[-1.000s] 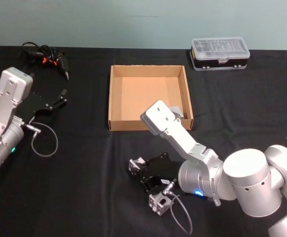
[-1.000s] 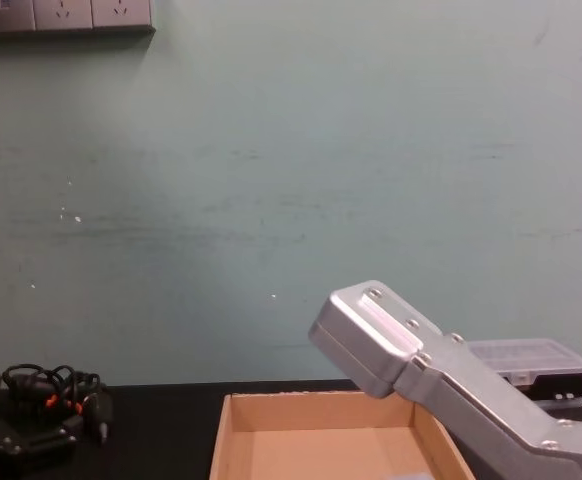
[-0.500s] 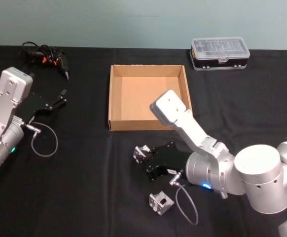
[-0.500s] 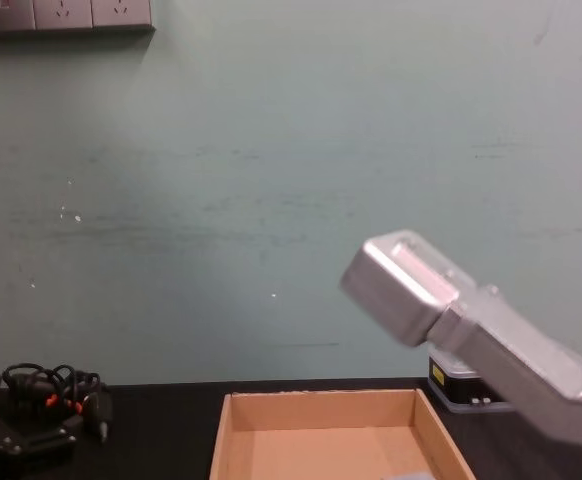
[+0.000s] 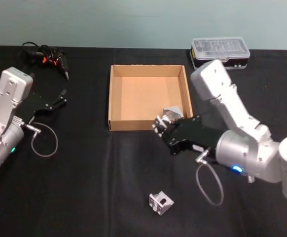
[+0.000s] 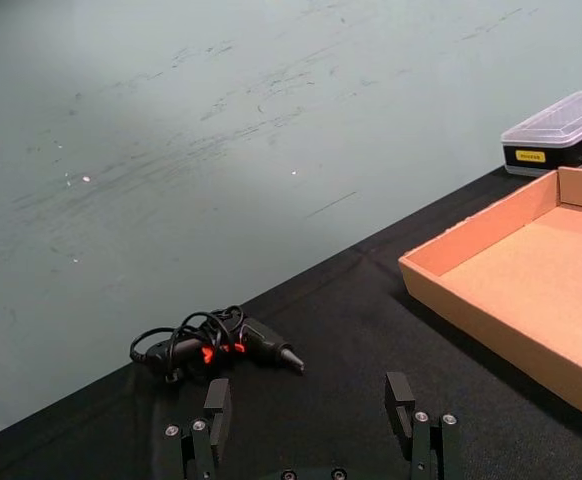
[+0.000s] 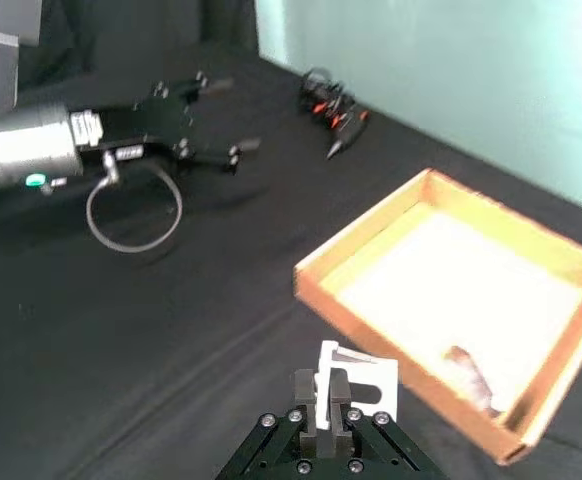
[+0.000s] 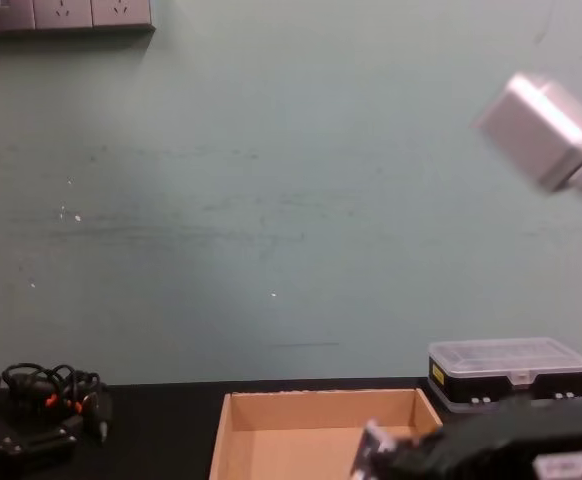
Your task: Use one hand to pick up the angle iron from the table and place it into the box.
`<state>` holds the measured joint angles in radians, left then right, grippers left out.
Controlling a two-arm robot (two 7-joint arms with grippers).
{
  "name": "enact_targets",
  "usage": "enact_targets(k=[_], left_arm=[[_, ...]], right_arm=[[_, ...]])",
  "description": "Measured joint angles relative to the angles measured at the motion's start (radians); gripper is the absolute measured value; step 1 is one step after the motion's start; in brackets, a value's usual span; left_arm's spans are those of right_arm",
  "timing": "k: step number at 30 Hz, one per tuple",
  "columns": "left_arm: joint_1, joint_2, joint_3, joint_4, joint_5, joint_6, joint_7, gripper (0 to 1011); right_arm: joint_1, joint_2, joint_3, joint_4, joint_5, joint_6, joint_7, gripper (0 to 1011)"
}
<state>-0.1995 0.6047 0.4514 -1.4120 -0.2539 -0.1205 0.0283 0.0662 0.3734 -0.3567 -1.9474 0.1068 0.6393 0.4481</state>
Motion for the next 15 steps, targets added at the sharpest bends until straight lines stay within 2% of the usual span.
enact_targets(k=[4,7,15], left_arm=[[0.000,0.000,0.000,0.000,0.000,0.000,0.000,1011],[0.000,0.000,0.000,0.000,0.000,0.000,0.000,1011],[0.000,0.000,0.000,0.000,0.000,0.000,0.000,1011]], right_arm=[[-0.006,0.021,0.044,-0.028,0.029,-0.017,-0.005,85],[-0.004,0.030,0.064,-0.033,0.044,-0.027,-0.006,85],[0.025,0.036,0.074,-0.022,0.067,-0.048,-0.014,85]])
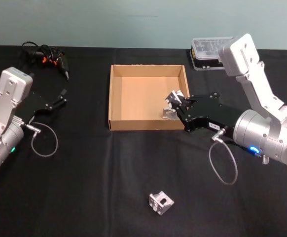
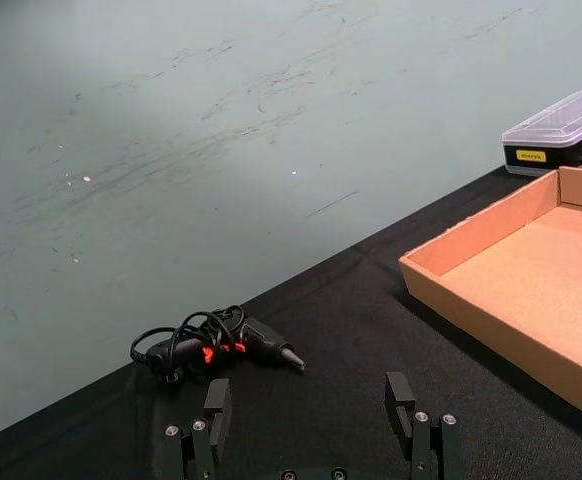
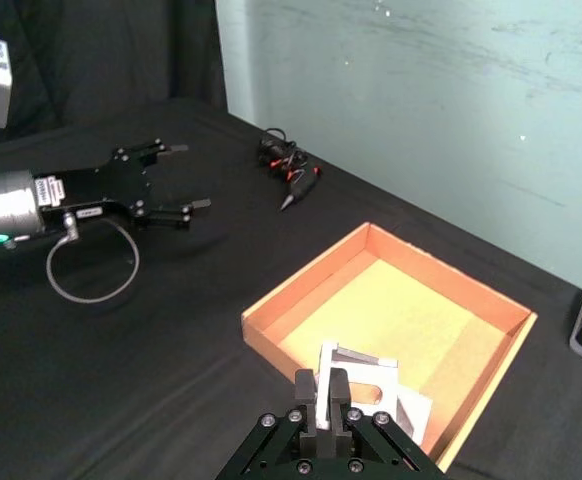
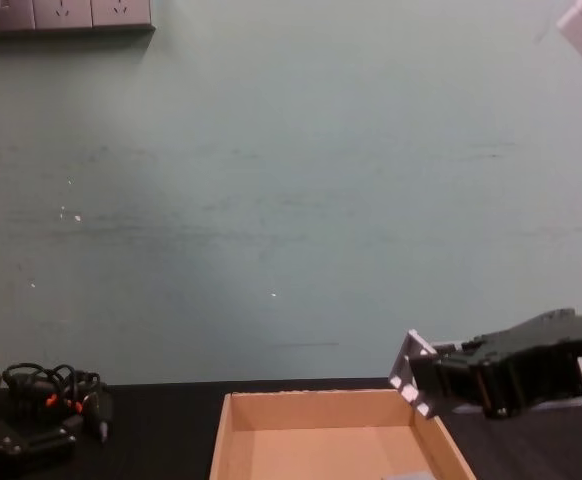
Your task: Use one hand to pick up the angle iron from the table and place it into the box.
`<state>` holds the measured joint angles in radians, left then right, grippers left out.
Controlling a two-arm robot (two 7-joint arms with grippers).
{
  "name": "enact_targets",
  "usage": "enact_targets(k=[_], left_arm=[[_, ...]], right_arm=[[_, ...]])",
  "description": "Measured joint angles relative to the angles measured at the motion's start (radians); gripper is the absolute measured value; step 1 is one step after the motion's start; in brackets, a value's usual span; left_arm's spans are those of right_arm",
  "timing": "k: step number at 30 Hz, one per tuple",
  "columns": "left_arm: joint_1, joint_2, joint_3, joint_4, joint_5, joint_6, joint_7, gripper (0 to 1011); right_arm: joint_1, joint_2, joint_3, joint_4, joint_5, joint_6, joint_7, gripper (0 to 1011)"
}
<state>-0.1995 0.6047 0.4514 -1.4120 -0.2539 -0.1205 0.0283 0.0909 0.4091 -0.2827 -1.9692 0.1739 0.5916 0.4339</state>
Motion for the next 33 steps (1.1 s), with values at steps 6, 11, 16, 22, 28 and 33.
enact_targets(k=[6,11,16,22,28,33], left_arm=[[0.000,0.000,0.000,0.000,0.000,0.000,0.000,1011],[0.000,0.000,0.000,0.000,0.000,0.000,0.000,1011],[0.000,0.000,0.000,0.000,0.000,0.000,0.000,1011],[0.000,0.000,0.000,0.000,0.000,0.000,0.000,1011],[0.000,0.000,0.000,0.000,0.000,0.000,0.000,1011],[0.000,0.000,0.000,0.000,0.000,0.000,0.000,1011]], right_arm=[[0.034,-0.005,-0.010,0.027,0.010,-0.011,-0.011,85],[0.066,-0.015,-0.024,0.064,0.010,-0.026,-0.027,85],[0.116,-0.036,-0.052,0.137,0.003,-0.054,-0.047,85],[0.187,-0.067,-0.096,0.249,-0.024,-0.089,-0.066,85],[0.252,-0.111,-0.133,0.372,-0.047,-0.138,-0.072,85],[0.311,-0.147,-0.170,0.481,-0.079,-0.164,-0.075,85]])
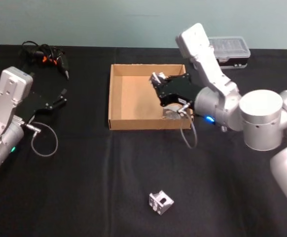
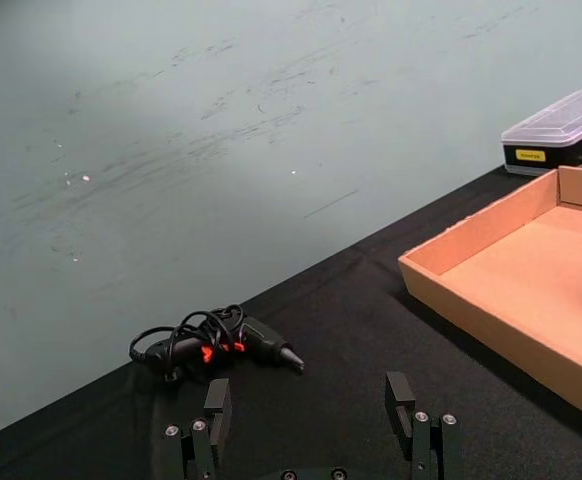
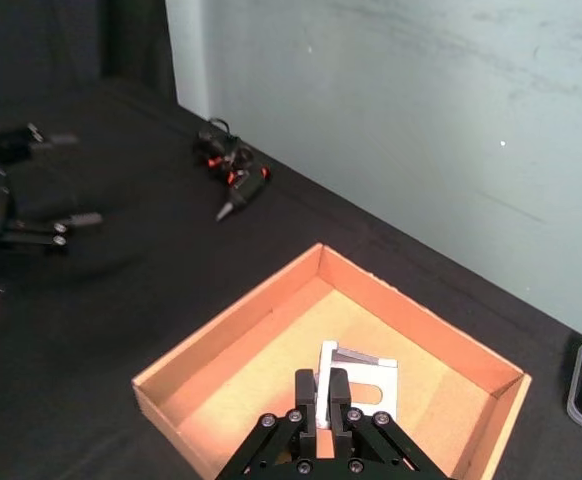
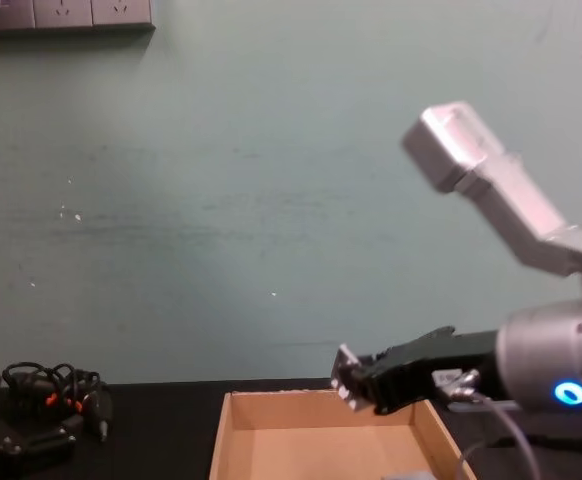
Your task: Use one hand to pick up the angle iron from the table and place it into the box.
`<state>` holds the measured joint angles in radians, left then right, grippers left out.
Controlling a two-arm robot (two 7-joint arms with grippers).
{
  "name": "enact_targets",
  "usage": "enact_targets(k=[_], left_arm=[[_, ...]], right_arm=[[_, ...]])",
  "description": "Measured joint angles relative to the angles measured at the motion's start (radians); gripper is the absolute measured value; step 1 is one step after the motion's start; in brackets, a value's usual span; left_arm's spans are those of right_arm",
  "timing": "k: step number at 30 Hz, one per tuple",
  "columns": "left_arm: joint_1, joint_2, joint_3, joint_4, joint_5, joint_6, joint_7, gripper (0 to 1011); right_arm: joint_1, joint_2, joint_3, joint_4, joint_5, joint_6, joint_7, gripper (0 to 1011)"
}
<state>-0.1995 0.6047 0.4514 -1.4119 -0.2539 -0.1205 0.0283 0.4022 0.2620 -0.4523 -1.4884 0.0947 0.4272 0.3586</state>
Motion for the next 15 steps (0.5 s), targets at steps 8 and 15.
enact_targets(k=[8,15], left_arm=[[0.000,0.000,0.000,0.000,0.000,0.000,0.000,1011],[0.000,0.000,0.000,0.000,0.000,0.000,0.000,1011]], right_arm=[[0.065,-0.048,-0.023,0.129,-0.020,-0.004,0.009,85],[0.110,-0.078,-0.052,0.211,-0.031,-0.006,0.044,85]])
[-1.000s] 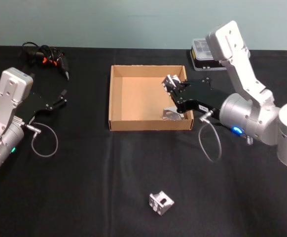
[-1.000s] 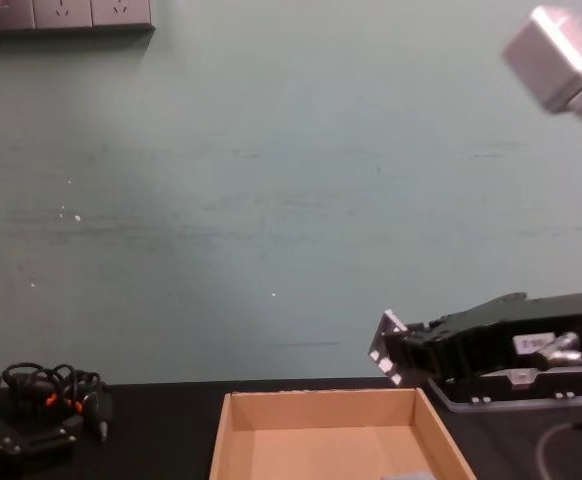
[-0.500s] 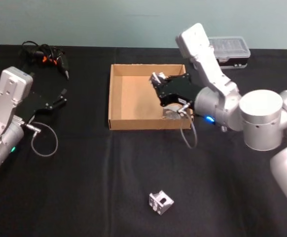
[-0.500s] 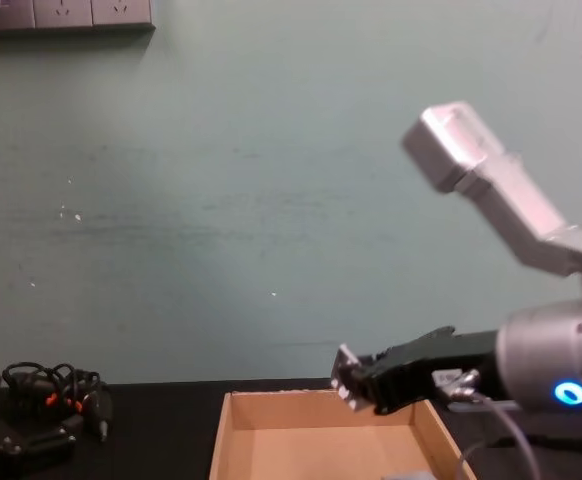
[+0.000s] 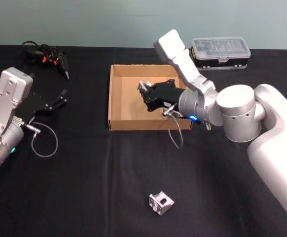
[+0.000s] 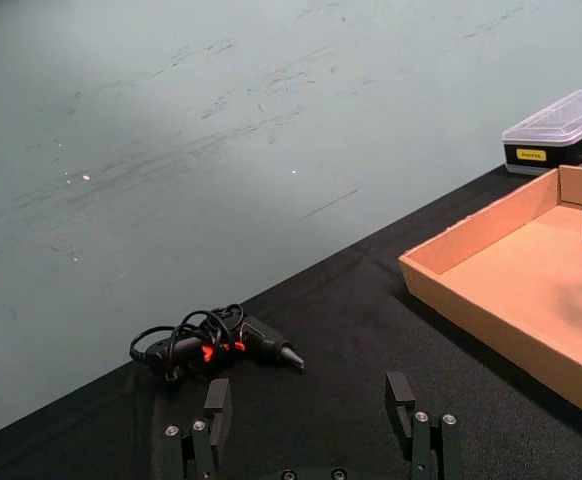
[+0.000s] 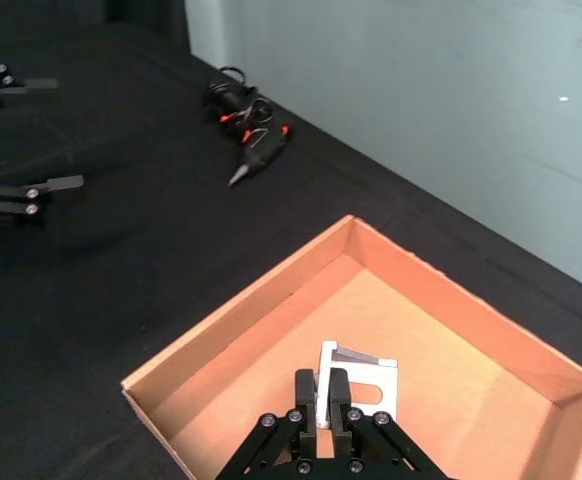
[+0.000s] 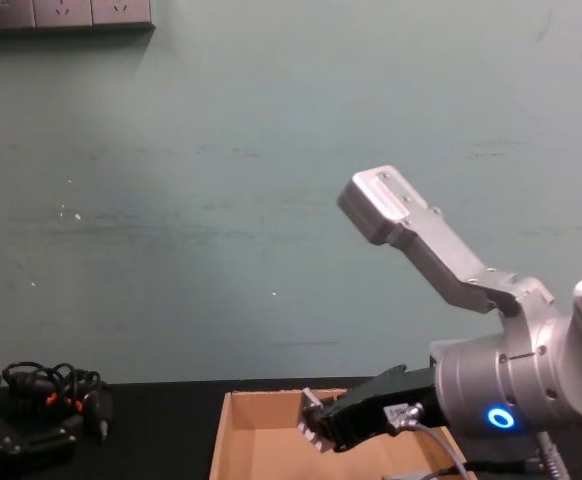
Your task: Use one hand to pick up the angle iron from the table and place it into the box.
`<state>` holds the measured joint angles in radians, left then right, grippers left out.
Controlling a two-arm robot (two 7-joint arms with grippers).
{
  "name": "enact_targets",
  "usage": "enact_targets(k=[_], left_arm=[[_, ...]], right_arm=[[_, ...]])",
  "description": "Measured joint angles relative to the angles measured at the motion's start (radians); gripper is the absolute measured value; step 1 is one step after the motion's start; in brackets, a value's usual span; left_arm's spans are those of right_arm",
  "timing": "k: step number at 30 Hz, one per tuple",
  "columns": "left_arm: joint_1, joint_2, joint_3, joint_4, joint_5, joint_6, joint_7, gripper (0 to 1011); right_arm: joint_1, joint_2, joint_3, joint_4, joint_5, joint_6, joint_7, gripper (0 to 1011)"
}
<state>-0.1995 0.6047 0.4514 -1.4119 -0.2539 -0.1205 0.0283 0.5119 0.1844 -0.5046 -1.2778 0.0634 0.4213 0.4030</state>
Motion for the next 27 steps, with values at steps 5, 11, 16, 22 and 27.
enact_targets(k=[5,11,16,22,27], left_arm=[[0.000,0.000,0.000,0.000,0.000,0.000,0.000,1011],[0.000,0.000,0.000,0.000,0.000,0.000,0.000,1011],[0.000,0.000,0.000,0.000,0.000,0.000,0.000,1011],[0.000,0.000,0.000,0.000,0.000,0.000,0.000,1011],[0.000,0.000,0.000,0.000,0.000,0.000,0.000,1011]], right_arm=[[0.016,-0.007,-0.020,0.027,-0.010,0.009,0.020,85],[0.019,-0.015,-0.017,0.041,-0.013,0.027,0.016,85],[0.017,-0.019,-0.010,0.043,-0.013,0.044,0.010,85],[0.010,-0.022,-0.004,0.040,-0.014,0.060,0.006,85],[0.008,-0.024,-0.001,0.040,-0.016,0.070,0.006,85]])
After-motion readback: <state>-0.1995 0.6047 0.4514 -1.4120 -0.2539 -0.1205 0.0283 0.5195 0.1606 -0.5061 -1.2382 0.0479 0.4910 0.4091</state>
